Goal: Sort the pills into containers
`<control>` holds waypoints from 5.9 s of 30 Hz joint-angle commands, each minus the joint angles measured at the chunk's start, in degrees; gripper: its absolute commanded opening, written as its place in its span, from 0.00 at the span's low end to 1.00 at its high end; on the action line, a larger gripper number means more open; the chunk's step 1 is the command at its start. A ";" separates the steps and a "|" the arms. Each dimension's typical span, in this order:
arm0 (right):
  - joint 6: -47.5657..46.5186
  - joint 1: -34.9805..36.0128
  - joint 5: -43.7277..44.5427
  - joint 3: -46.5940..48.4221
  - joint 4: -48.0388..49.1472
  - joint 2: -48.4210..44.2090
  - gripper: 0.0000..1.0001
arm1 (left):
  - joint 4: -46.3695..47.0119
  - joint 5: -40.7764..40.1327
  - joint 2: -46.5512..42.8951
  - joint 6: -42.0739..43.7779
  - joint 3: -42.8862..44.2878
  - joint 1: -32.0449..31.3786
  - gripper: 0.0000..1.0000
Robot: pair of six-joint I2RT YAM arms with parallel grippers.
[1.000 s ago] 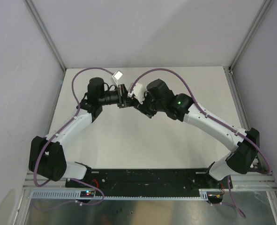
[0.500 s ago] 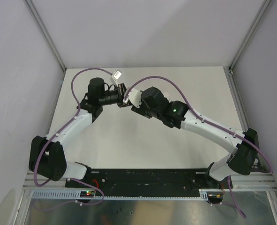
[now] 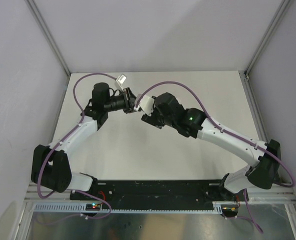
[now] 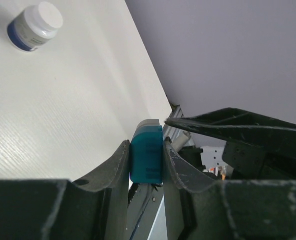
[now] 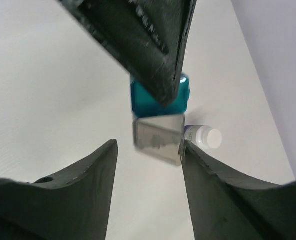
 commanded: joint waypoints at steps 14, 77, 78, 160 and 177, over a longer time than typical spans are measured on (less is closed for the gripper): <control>8.81 -11.39 -26.72 6.60 -7.35 -7.41 0.63 | 0.88 -0.83 -0.22 3.12 1.49 1.78 0.00; 10.64 -15.87 -30.84 5.08 -7.13 -4.57 0.65 | -1.97 1.19 1.00 12.68 2.60 -1.68 0.00; 10.74 -16.37 -31.12 4.88 -7.20 -4.90 0.65 | -2.32 1.42 1.60 13.46 2.72 -1.52 0.00; 5.55 -11.67 -23.24 -11.80 3.62 13.58 0.65 | -20.62 -21.46 -6.71 58.02 -11.63 5.43 1.00; 6.06 -7.31 -19.50 2.80 1.02 27.71 0.64 | -27.16 -26.34 -25.81 65.42 -22.44 9.13 1.00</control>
